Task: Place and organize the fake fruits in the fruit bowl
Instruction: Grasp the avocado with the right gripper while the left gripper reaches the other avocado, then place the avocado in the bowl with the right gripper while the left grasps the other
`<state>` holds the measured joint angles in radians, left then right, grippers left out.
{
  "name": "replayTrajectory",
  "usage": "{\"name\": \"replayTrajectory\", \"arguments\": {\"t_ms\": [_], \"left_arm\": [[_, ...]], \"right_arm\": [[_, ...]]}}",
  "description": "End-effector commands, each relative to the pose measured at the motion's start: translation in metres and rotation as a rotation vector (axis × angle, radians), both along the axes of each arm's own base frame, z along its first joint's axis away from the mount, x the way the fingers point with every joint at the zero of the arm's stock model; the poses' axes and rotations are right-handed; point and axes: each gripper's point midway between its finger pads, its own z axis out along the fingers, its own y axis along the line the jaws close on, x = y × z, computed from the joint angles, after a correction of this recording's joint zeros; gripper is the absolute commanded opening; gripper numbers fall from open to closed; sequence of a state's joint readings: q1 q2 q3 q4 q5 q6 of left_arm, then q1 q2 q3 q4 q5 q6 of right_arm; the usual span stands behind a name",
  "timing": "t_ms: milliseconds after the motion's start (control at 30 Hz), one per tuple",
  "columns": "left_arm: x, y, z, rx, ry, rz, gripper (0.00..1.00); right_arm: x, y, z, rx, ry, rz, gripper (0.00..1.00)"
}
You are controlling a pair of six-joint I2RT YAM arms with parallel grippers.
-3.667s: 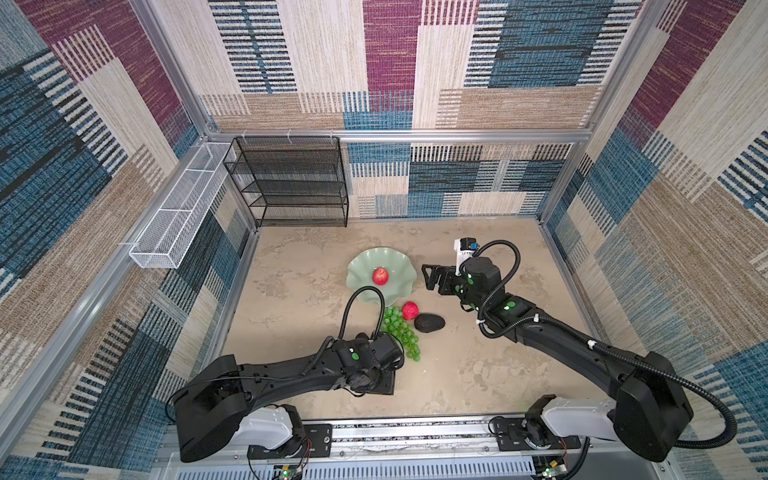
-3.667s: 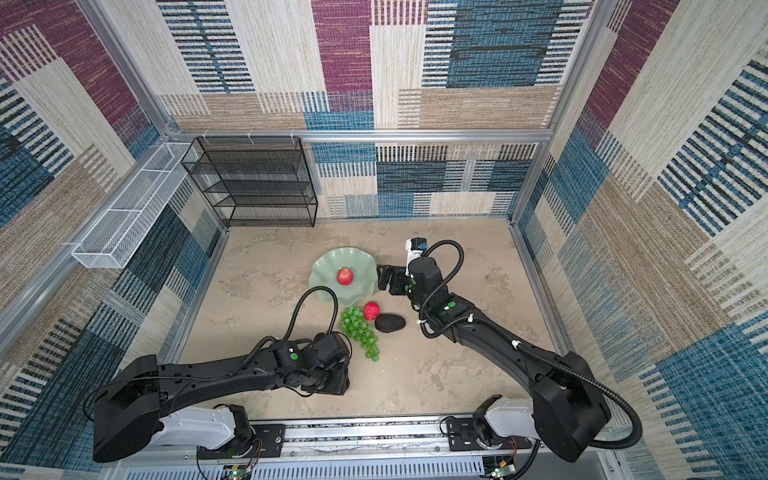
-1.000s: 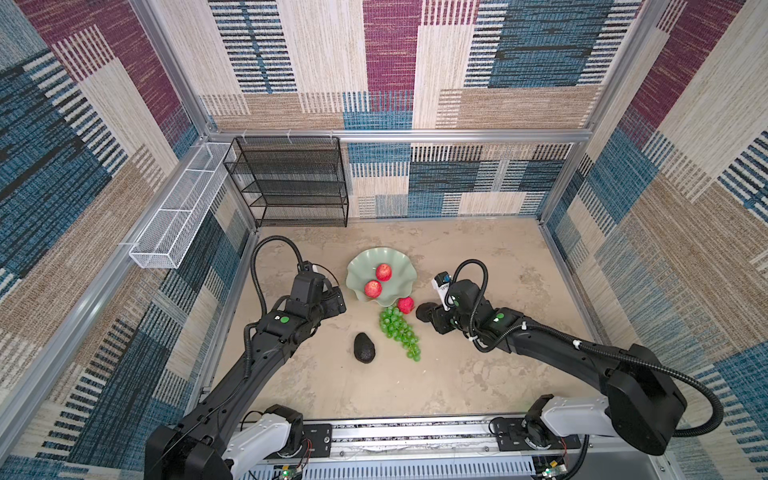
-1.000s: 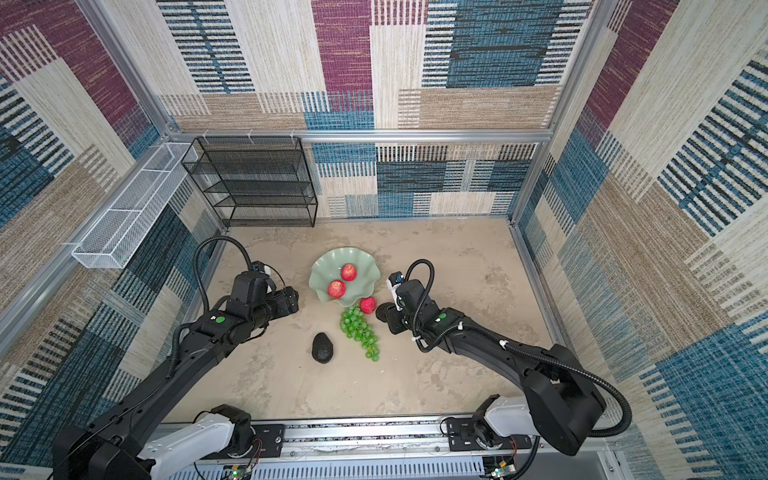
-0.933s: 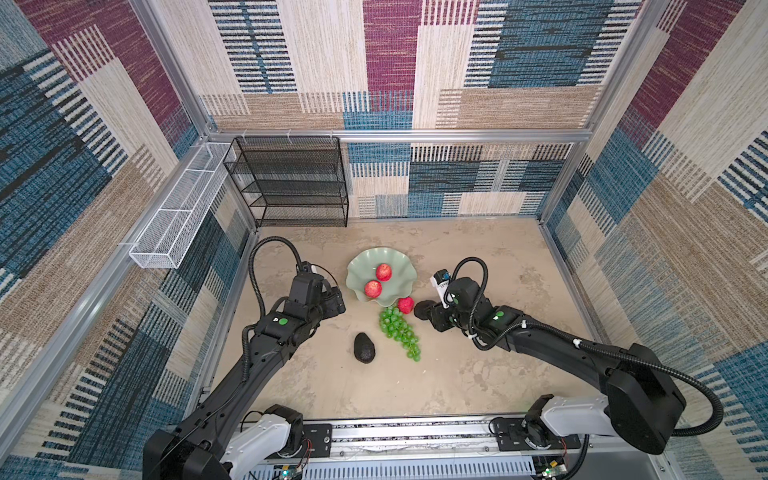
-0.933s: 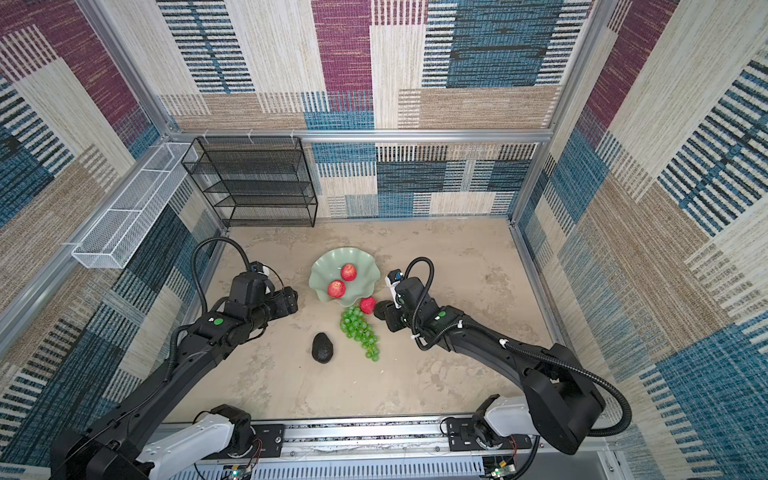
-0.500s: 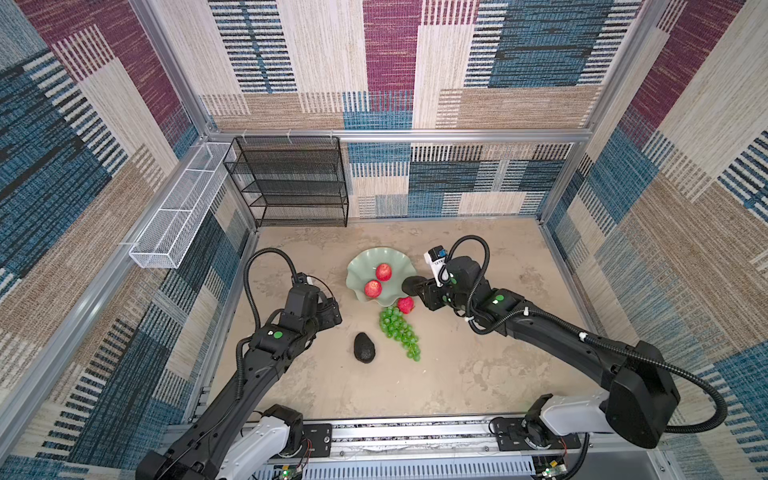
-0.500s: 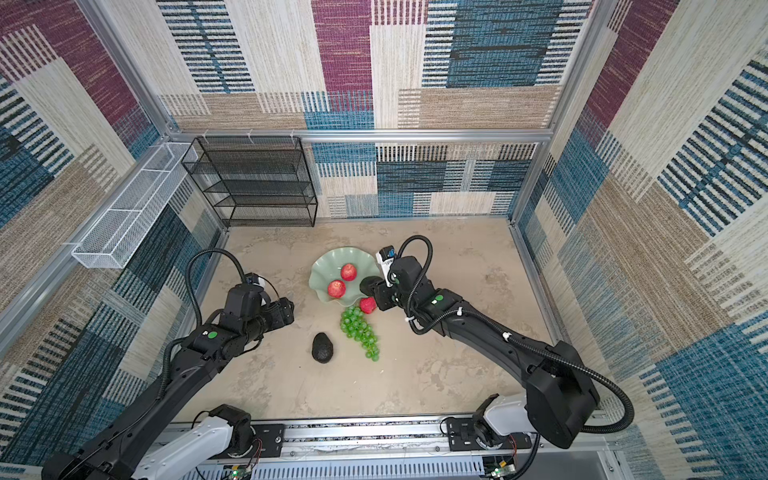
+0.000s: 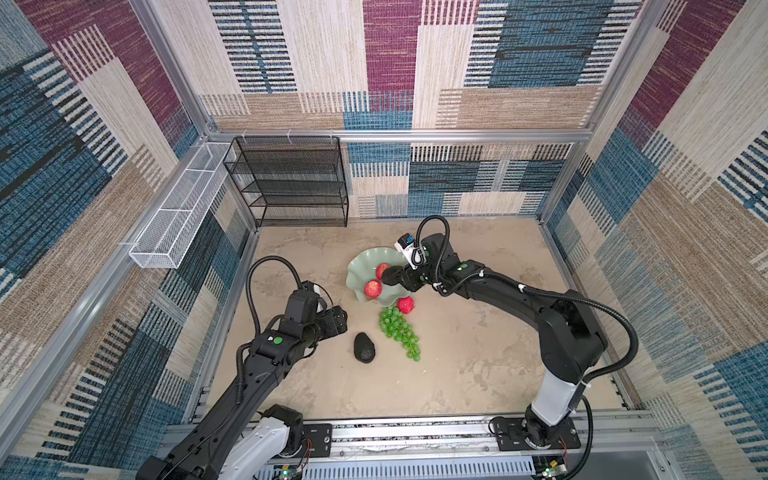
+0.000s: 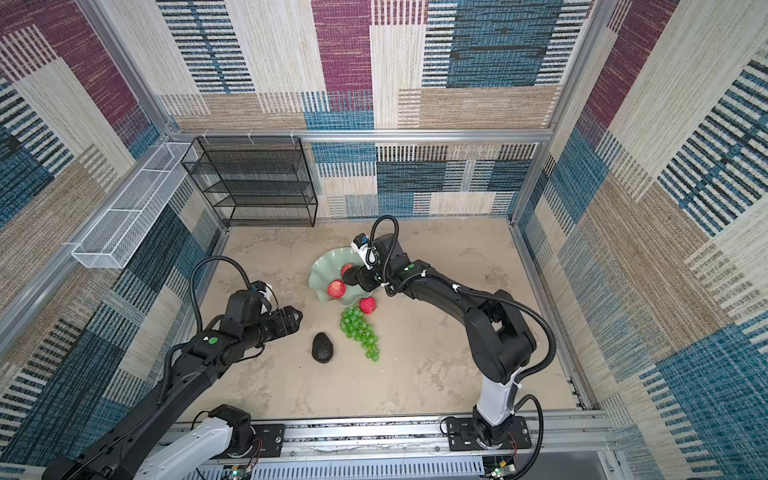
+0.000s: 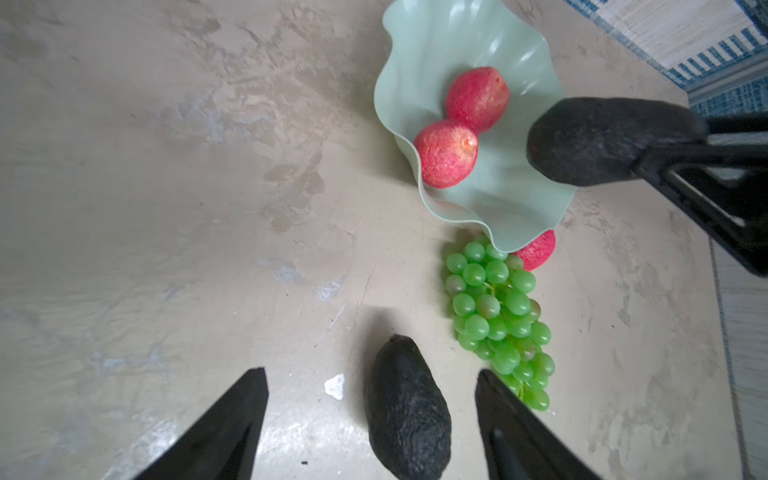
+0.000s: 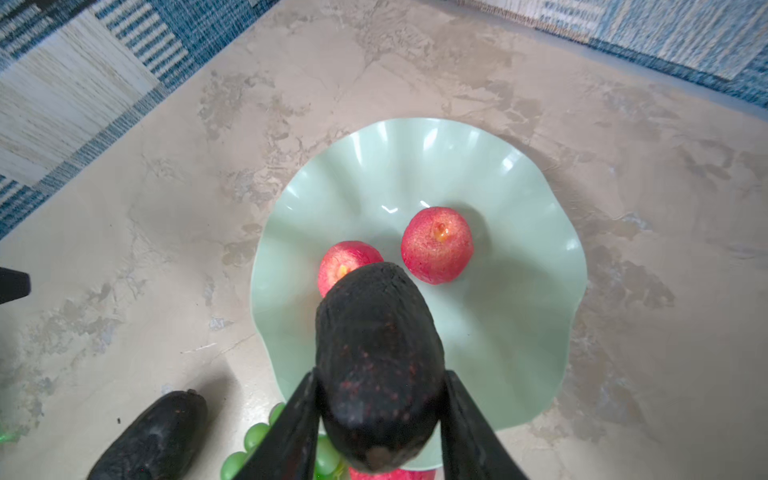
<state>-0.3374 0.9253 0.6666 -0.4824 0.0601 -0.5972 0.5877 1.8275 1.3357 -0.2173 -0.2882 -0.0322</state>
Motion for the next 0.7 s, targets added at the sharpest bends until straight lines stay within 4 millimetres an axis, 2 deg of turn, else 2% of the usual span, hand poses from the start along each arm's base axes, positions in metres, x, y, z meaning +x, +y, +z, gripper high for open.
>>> {"name": "replayTrajectory", "arguments": {"t_ms": [0, 233, 300, 367, 433, 500, 667], "left_arm": [[-0.006, -0.017, -0.008, -0.09, 0.057, -0.039, 0.81], [-0.011, -0.032, -0.026, -0.116, 0.112, -0.055, 0.8], [-0.012, -0.036, -0.03, -0.114, 0.121, -0.061, 0.8], [-0.013, -0.041, -0.035, -0.11, 0.135, -0.069, 0.8], [-0.014, -0.049, -0.041, -0.104, 0.149, -0.085, 0.8], [-0.015, -0.056, -0.047, -0.091, 0.165, -0.1, 0.8], [-0.015, -0.071, -0.061, -0.045, 0.206, -0.127, 0.8]], "right_arm": [[-0.001, 0.009, -0.015, -0.018, 0.014, 0.12, 0.39], [0.023, 0.022, -0.049, -0.06, 0.054, 0.149, 0.41], [0.03, 0.022, -0.056, -0.082, 0.052, 0.137, 0.46], [0.036, 0.021, -0.056, -0.085, 0.05, 0.124, 0.55], [0.04, 0.019, -0.05, -0.076, 0.04, 0.109, 0.66], [0.046, 0.016, -0.036, -0.057, 0.013, 0.083, 0.74], [0.053, 0.003, 0.028, 0.022, -0.097, -0.009, 0.86]]}}
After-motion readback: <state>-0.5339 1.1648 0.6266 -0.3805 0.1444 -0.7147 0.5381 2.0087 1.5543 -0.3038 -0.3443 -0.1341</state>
